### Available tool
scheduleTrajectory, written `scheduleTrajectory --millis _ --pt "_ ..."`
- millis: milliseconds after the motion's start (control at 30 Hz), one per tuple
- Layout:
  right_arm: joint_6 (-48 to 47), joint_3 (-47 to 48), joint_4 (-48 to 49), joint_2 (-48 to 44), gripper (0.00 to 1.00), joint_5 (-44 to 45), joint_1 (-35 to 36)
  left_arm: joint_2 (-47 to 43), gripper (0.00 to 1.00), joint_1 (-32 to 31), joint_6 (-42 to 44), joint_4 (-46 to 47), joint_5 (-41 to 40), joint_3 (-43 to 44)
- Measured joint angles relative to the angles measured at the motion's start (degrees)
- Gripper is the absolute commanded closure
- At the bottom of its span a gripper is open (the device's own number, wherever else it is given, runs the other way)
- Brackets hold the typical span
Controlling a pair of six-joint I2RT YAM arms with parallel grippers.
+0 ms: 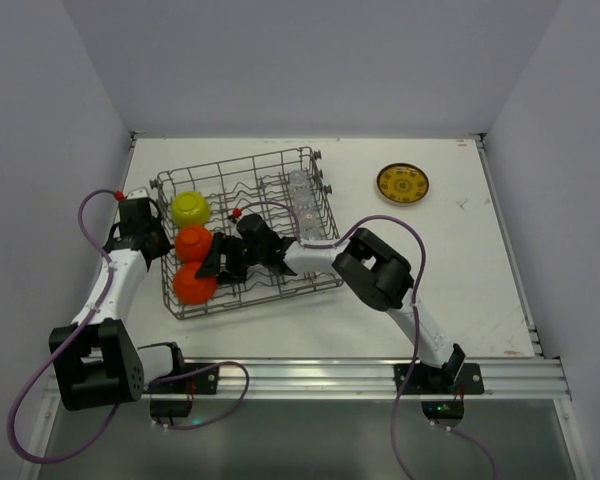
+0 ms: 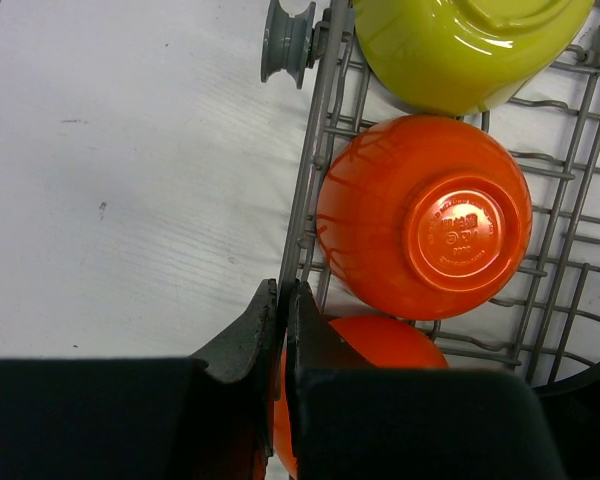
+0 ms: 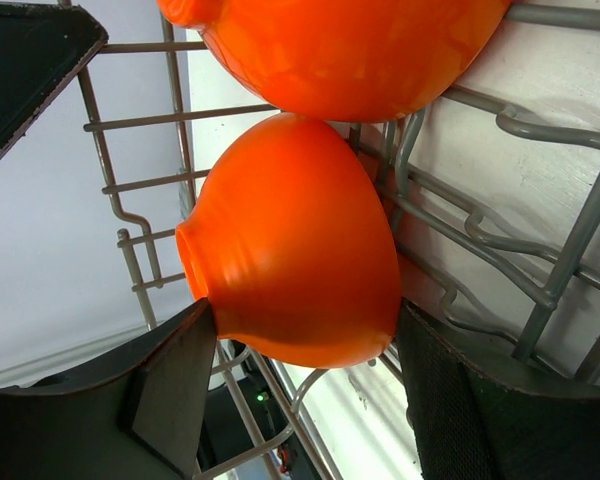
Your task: Unload the mixed dishes from the dish rack
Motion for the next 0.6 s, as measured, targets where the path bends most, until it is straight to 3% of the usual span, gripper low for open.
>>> scheduleTrajectory --millis 600 --pt "4.92 -2.14 9.44 -0.09 0.26 -6.84 0.90 -0.09 1.00 0.00 0.00 0.02 0.00 -0.02"
